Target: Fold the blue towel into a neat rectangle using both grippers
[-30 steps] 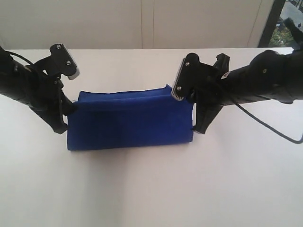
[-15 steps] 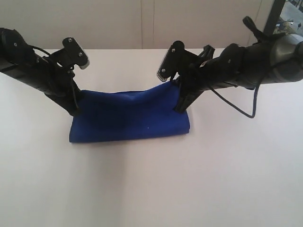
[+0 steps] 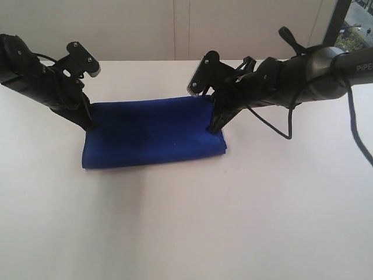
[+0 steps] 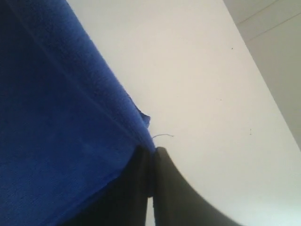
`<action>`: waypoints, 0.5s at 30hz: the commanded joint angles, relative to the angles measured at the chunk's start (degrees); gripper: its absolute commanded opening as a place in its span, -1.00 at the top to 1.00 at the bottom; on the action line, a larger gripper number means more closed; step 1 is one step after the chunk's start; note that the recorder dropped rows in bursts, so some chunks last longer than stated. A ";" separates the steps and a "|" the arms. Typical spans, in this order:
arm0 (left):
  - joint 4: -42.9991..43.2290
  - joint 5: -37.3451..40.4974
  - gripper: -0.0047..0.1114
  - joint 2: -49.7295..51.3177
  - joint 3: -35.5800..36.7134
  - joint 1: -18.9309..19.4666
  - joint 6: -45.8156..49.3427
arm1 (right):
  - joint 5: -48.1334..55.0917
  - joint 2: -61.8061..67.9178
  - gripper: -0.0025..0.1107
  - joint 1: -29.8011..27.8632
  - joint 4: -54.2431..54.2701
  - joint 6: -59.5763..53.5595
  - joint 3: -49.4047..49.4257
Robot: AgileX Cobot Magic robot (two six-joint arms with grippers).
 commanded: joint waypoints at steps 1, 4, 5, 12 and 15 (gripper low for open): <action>-0.46 -2.80 0.92 0.52 -0.33 0.14 -0.57 | -3.17 -0.20 0.96 -1.76 0.56 0.57 -0.29; -0.46 -4.86 0.92 0.66 -0.33 0.14 -0.57 | -3.05 -0.05 0.96 -2.13 1.11 0.57 -0.29; -0.46 -5.34 0.92 0.80 -0.33 0.14 -0.57 | -3.05 0.08 0.96 -2.13 1.11 0.57 -0.29; -0.46 -8.59 0.92 2.74 -0.33 0.14 -0.57 | -3.60 2.15 0.96 -2.13 1.27 0.57 -0.89; -0.46 -9.97 0.92 3.52 -0.33 0.14 -0.57 | -3.60 2.95 0.96 -2.13 1.27 0.46 -1.68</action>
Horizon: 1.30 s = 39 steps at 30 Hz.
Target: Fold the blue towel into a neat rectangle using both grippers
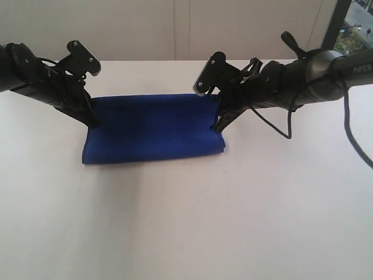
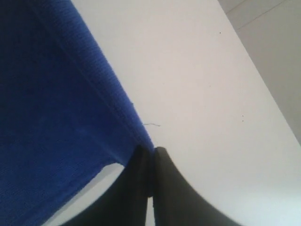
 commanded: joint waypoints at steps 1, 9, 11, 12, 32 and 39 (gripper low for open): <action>-0.46 -2.48 0.92 1.01 -0.10 0.14 -0.57 | -1.28 1.09 0.96 -0.83 0.53 0.35 -1.50; -0.46 -3.76 0.92 1.06 -0.10 0.14 -0.68 | -1.26 2.24 0.96 -0.69 0.53 0.35 -2.83; -0.46 -3.76 0.92 1.06 -0.10 0.14 -0.68 | -1.26 2.24 0.96 -0.69 0.53 0.35 -2.83; -0.46 -3.76 0.92 1.06 -0.10 0.14 -0.68 | -1.15 2.24 0.96 -0.69 0.53 0.35 -2.83; -0.46 -3.74 0.18 1.06 -0.10 0.14 -0.78 | -1.02 2.24 0.43 -0.69 0.53 0.35 -2.83; -1.69 -2.85 0.18 0.96 -0.10 0.14 -1.85 | -1.02 1.37 0.44 -0.69 2.78 3.49 -2.83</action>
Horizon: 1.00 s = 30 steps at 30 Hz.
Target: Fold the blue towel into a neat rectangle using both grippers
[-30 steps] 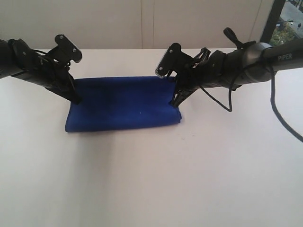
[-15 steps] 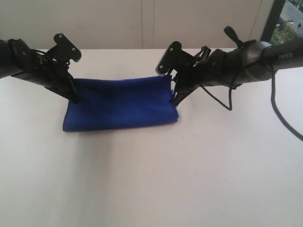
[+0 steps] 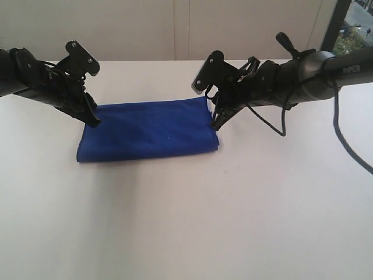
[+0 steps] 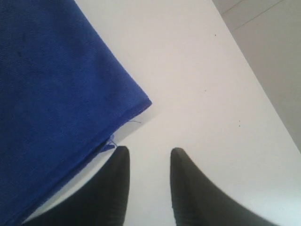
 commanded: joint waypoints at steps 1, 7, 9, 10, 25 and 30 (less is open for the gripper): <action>-2.38 1.89 0.19 -0.38 -0.10 0.04 -2.52 | -0.57 -1.80 0.44 -0.69 3.64 5.68 -0.01; -2.86 12.71 0.49 -3.97 -0.10 0.15 -8.40 | 4.03 -6.47 0.58 -0.69 8.17 20.34 -0.01; -2.85 15.45 0.68 -5.74 -0.10 0.15 -10.89 | 6.35 -7.52 0.72 -0.69 8.17 21.20 -0.01; -2.85 16.57 0.78 -6.67 -0.10 0.15 -12.42 | 7.97 -7.99 0.81 -0.69 8.17 21.20 -0.01; -2.85 36.77 0.92 -16.06 -0.10 0.15 -20.60 | 25.98 -14.32 0.96 -0.69 8.31 25.62 -0.01; -4.58 37.99 0.92 -15.94 0.02 0.15 -25.06 | 29.94 -13.83 0.96 -0.69 8.31 26.67 -0.01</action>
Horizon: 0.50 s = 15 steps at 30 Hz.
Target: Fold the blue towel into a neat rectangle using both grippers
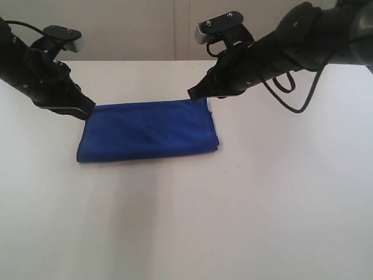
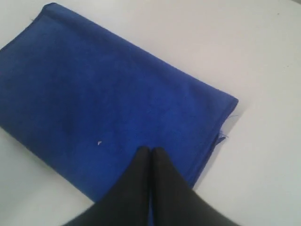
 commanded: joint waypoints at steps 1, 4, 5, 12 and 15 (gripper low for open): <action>-2.83 1.46 0.92 -0.42 0.02 0.15 -5.49 | 4.04 0.02 0.96 -0.69 -0.15 3.91 -0.01; -3.50 -0.07 0.92 -0.42 0.02 0.15 -8.94 | 4.87 0.11 0.96 -0.69 -1.17 14.48 -0.01; -3.50 -0.84 0.92 -0.42 0.02 0.15 -10.33 | 5.58 0.11 0.96 -0.69 -2.26 17.41 -0.50; 17.26 0.21 0.92 2.90 -4.03 0.15 -31.63 | 19.75 2.44 0.96 -0.69 -14.21 30.98 -11.42; 19.50 2.89 0.92 7.24 -6.35 0.15 -33.76 | 22.16 6.06 0.96 -0.69 -16.66 32.81 -14.11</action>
